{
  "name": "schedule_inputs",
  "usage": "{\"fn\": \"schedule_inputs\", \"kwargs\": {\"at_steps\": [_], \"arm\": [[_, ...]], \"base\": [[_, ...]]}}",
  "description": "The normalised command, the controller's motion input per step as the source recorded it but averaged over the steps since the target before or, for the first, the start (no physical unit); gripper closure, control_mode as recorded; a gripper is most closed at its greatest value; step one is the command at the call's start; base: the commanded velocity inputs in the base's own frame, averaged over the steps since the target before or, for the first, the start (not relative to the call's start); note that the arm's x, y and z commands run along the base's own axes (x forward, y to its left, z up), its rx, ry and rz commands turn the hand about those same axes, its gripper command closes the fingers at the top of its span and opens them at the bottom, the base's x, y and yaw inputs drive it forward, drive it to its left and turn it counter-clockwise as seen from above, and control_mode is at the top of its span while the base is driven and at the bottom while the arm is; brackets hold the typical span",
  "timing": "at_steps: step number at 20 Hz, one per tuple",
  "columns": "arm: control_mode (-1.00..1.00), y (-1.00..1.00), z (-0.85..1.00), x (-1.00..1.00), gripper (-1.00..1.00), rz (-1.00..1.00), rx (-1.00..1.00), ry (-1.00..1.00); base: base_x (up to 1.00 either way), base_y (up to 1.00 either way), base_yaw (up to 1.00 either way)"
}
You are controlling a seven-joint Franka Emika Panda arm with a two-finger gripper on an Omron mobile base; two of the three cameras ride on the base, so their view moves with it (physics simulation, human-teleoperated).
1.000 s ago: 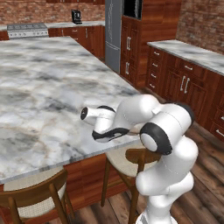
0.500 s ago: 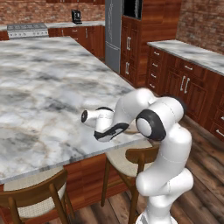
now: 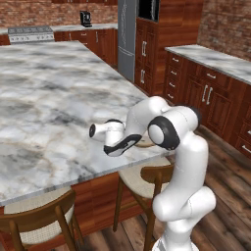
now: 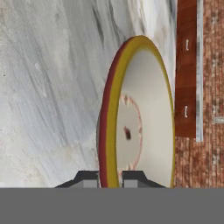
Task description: Pick up the bowls from the cabinet and place each bowl in front of a stool on the dining counter.
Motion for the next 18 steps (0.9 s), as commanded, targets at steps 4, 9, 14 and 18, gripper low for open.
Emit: {"fn": "schedule_inputs", "kwargs": {"at_steps": [4, 9, 14, 18], "arm": [[-1.0, 0.0, 0.0, 0.0, -1.0, 0.0, 0.0, 0.0], [-1.0, 0.0, 0.0, 0.0, -1.0, 0.0, 0.0, 0.0], [-1.0, 0.0, 0.03, 0.0, -1.0, 0.0, -0.01, 0.0], [-1.0, -0.1, 0.44, -0.31, -1.0, 0.0, 0.03, 0.01]], "base": [[0.0, 0.0, 0.0], [0.0, 0.0, 0.0], [0.0, 0.0, 0.0], [0.0, 0.0, 0.0]]}}
